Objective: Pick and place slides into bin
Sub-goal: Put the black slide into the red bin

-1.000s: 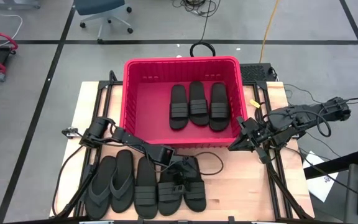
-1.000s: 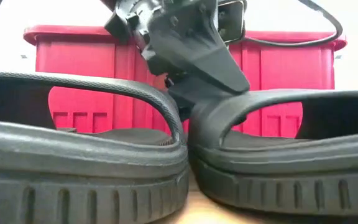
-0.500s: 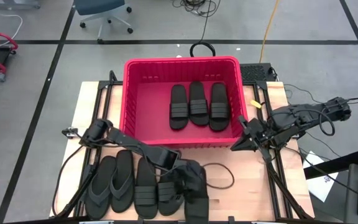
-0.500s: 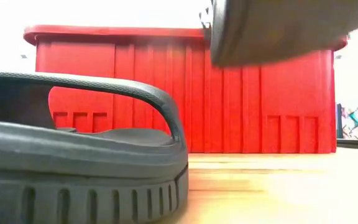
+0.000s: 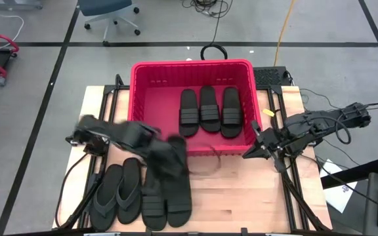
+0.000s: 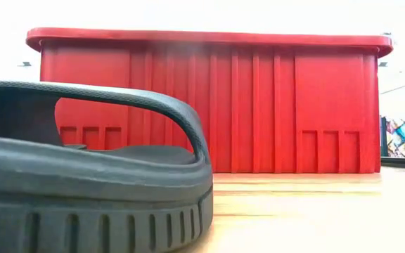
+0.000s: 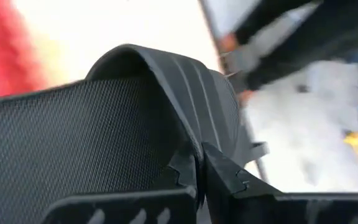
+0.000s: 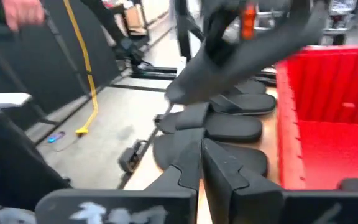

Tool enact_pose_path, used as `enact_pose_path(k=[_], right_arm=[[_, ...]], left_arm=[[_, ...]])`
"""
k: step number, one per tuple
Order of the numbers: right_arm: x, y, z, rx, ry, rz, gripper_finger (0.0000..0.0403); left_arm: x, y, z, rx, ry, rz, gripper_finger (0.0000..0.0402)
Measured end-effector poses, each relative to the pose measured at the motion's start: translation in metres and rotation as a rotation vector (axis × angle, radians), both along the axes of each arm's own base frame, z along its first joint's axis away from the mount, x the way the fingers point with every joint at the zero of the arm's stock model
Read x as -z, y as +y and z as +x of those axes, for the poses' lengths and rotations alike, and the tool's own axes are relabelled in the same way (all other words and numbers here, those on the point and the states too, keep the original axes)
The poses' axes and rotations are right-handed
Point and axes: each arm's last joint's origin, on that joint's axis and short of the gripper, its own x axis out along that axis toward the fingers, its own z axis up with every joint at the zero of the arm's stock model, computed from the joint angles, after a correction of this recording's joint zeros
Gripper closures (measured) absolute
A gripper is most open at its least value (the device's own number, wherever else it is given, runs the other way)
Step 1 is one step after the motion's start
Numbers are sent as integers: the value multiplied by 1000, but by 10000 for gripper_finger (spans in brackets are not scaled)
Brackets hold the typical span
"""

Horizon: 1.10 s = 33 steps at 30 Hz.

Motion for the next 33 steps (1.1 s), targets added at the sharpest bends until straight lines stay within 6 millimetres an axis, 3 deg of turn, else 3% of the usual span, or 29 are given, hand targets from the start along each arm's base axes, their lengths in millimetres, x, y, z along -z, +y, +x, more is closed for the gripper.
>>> enact_pose_path(k=[7,15,19,25,33], right_arm=[[18,1,8,54,-35,-20,401],[36,0,21,216,-205,-6,402],[33,-3,22,325,-262,-9,402],[33,-5,21,380,-268,-25,403],[31,-18,7,427,-279,-266,403]], left_arm=[[-40,61,-46,-106,-117,172,401],[-47,127,-52,1,-215,327,401],[-40,162,-51,77,-257,256,401],[-13,211,-35,103,-430,76,401],[10,249,-24,-5,-638,-70,401]])
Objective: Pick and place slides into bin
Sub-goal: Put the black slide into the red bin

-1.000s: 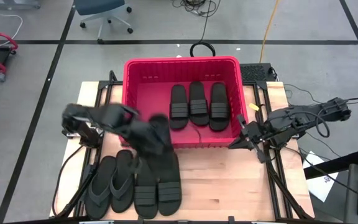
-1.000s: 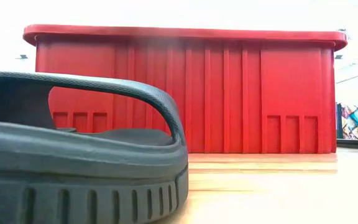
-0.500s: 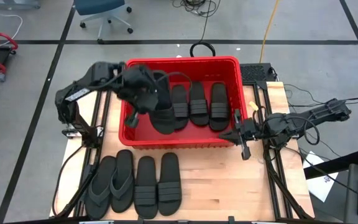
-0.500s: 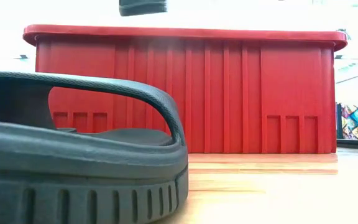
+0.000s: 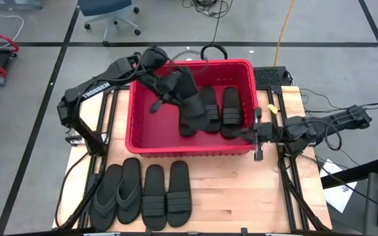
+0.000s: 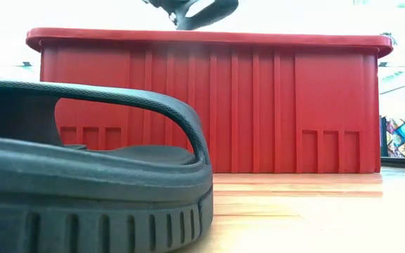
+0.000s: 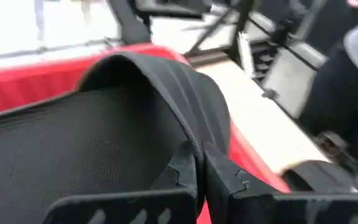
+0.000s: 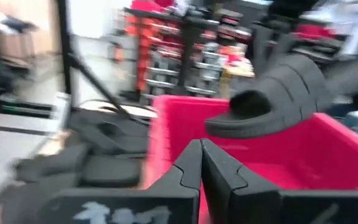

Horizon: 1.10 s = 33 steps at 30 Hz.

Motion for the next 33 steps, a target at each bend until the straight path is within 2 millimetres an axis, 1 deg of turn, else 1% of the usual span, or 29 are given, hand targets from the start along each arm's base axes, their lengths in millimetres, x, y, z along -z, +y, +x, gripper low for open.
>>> enact_pose_path(k=[2,4,6,9,13,17,20,23,25,27,30,33], right_arm=[[-2,-7,-7,66,-3,-39,403],[-5,-14,-16,104,-6,-82,403],[-8,-20,-24,136,-21,-102,403],[-12,-28,-35,179,-49,-101,403],[-15,-34,-44,223,-83,-88,403],[-16,-37,-45,245,-90,-67,403],[-15,-38,-42,262,-84,-42,403],[-14,-39,-41,278,-86,-21,403],[-15,-40,-40,287,-92,-8,403],[-15,-41,-39,294,-101,17,403],[-17,-42,-37,304,-130,45,403],[-19,-43,-35,308,-151,48,403]], left_arm=[[6,2,-6,-23,37,-13,402],[18,2,-13,-45,149,-29,402],[28,4,-18,-54,231,-8,402],[39,5,-34,-68,388,16,402],[45,16,-45,-67,437,68,402],[49,34,-53,-95,456,157,401],[66,47,-53,-91,513,197,402],[89,50,-57,-41,595,236,401],[106,48,-59,4,649,258,402],[118,47,-61,34,679,265,401],[130,47,-64,59,654,250,402],[140,51,-60,70,585,282,401]])
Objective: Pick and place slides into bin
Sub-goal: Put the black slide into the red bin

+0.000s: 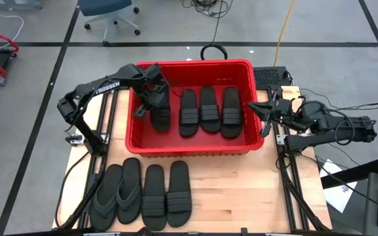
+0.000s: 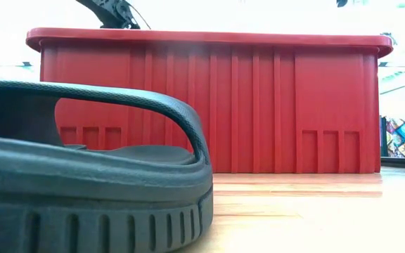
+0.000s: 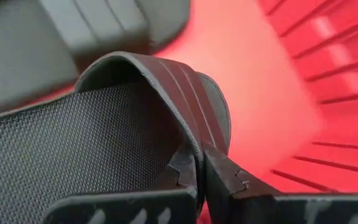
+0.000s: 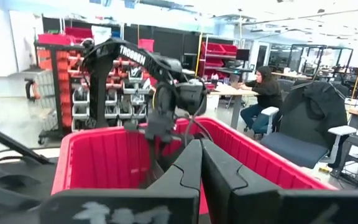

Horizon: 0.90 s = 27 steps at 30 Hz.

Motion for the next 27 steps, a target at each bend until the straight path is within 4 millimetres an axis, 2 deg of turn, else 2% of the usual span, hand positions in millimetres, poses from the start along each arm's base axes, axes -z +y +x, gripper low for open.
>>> enact_pose_path(k=[10,19,27], right_arm=[[-5,0,6,4,-56,2,403],[-3,0,12,-2,-60,47,403],[-3,0,12,-4,-60,59,403]], left_arm=[[41,2,11,43,-6,-74,401],[57,11,24,18,-21,-48,401],[66,22,22,-84,8,-72,401]])
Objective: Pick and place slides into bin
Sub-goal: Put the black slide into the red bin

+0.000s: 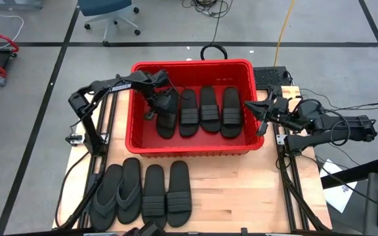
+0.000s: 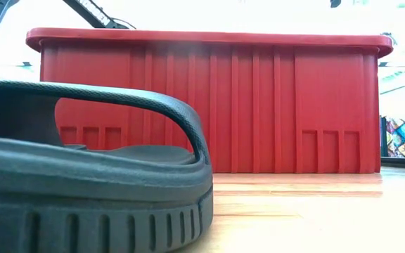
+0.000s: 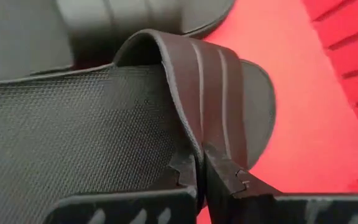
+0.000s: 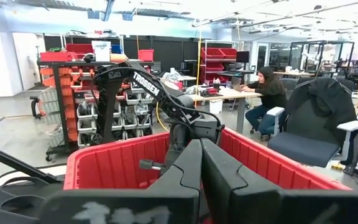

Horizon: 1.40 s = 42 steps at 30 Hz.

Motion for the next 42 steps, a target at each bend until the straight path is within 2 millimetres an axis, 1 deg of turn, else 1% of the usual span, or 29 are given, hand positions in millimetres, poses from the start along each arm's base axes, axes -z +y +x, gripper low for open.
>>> enact_pose_path(k=[4,11,17,22,27,30,33,42], right_arm=[[0,0,0,0,1,-1,403],[1,0,0,0,13,-12,403],[1,0,0,1,16,-16,403],[1,0,0,1,18,-17,403],[1,0,0,0,17,-14,403],[2,0,0,0,23,-11,403],[2,0,0,0,25,-11,403],[2,0,0,-1,24,-11,403]], left_arm=[[2,9,-6,-65,0,-32,401],[0,23,-12,-164,-55,-64,401],[0,21,-12,-154,-55,-75,401],[0,16,-7,-134,-60,-85,401],[0,15,-5,-138,-50,-56,394],[0,16,-5,-145,-31,-29,378],[0,17,-5,-151,-18,-10,350],[0,20,-4,-266,17,15,228]])
